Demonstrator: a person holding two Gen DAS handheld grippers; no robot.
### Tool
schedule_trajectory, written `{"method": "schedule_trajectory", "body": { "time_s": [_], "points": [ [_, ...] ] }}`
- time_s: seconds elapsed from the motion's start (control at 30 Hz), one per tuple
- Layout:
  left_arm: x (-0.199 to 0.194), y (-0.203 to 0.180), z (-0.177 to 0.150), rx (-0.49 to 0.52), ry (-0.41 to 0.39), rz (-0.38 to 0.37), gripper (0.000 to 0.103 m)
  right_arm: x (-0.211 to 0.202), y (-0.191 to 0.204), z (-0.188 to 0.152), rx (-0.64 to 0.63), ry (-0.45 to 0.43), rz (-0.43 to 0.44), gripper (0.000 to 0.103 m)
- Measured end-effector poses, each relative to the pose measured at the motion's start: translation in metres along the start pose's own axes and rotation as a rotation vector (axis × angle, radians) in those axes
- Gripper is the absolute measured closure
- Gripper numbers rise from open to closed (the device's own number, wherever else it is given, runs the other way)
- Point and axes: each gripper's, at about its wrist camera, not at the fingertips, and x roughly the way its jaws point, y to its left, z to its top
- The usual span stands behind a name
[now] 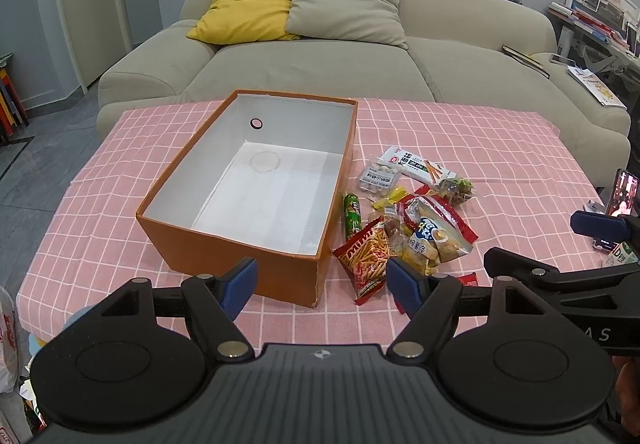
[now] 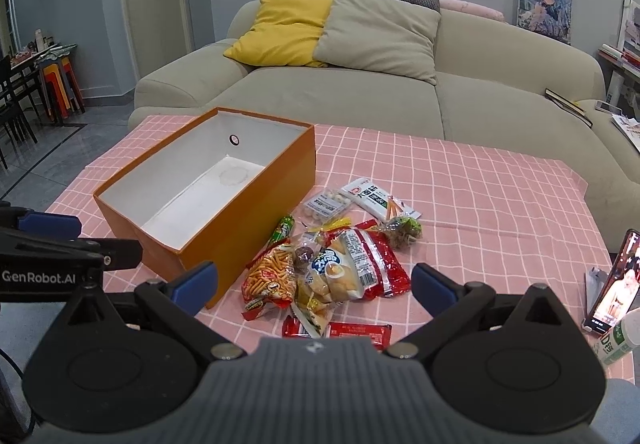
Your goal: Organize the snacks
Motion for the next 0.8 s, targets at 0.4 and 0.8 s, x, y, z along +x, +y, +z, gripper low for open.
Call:
{"method": "schedule_trajectory", "body": {
  "time_s": [0.4,0.8],
  "points": [
    [-0.0007,-0.0007,0.0005,-0.001,0.000,-0.002,0.017,0.0005,-0.0002,-0.0001,0.001,0.003,-0.005,0.004],
    [-0.0024,-0.0011,0.0005,0.002,-0.005,-0.018,0.017,0.0022,-0.0017,-0.0008,0.008,0.013,-0.006,0.004]
  ]
}}
